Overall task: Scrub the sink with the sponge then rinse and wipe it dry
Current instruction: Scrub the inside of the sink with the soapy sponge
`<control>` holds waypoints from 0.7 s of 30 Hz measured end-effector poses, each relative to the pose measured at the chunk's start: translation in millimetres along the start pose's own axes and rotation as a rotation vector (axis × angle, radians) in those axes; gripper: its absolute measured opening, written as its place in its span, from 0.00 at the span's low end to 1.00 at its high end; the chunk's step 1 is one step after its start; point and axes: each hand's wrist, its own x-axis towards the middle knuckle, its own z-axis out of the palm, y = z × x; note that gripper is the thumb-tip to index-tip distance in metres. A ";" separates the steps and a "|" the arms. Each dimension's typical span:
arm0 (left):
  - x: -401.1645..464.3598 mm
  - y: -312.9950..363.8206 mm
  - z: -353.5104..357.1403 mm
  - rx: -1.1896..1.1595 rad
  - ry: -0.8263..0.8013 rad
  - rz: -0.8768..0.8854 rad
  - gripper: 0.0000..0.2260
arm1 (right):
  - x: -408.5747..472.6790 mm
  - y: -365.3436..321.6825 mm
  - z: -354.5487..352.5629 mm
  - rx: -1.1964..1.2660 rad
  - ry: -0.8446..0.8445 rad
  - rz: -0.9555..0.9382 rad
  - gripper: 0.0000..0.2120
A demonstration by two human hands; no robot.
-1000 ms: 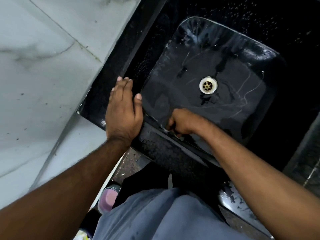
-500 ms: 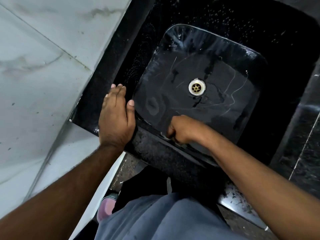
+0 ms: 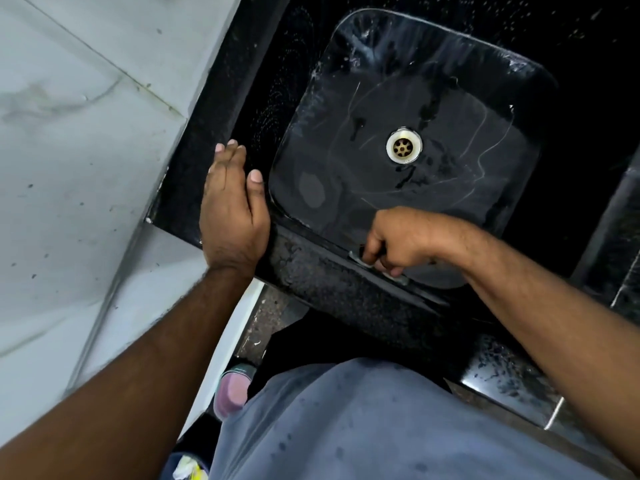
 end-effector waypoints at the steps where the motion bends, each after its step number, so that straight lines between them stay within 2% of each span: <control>1: 0.0 -0.2 1.0 0.015 -0.001 0.008 0.20 | -3.4 1.1 1.5 -0.002 0.010 -0.007 0.17; 6: 1.1 0.7 1.4 0.043 -0.021 0.012 0.21 | 24.5 3.0 22.6 0.020 0.100 0.058 0.17; 11: 1.8 4.9 -2.4 0.060 -0.053 0.010 0.23 | 5.5 7.7 12.7 0.242 0.033 0.056 0.22; 13: 1.0 7.0 -3.3 0.087 -0.077 0.019 0.24 | -11.9 4.5 4.0 0.192 0.023 -0.042 0.17; 16: -2.0 7.1 -4.6 0.124 -0.132 0.072 0.26 | -19.5 -7.2 10.7 -0.090 0.117 -0.128 0.08; 21: -6.7 15.9 -7.0 0.050 -0.219 0.104 0.29 | 17.8 7.2 32.4 0.120 0.094 -0.051 0.14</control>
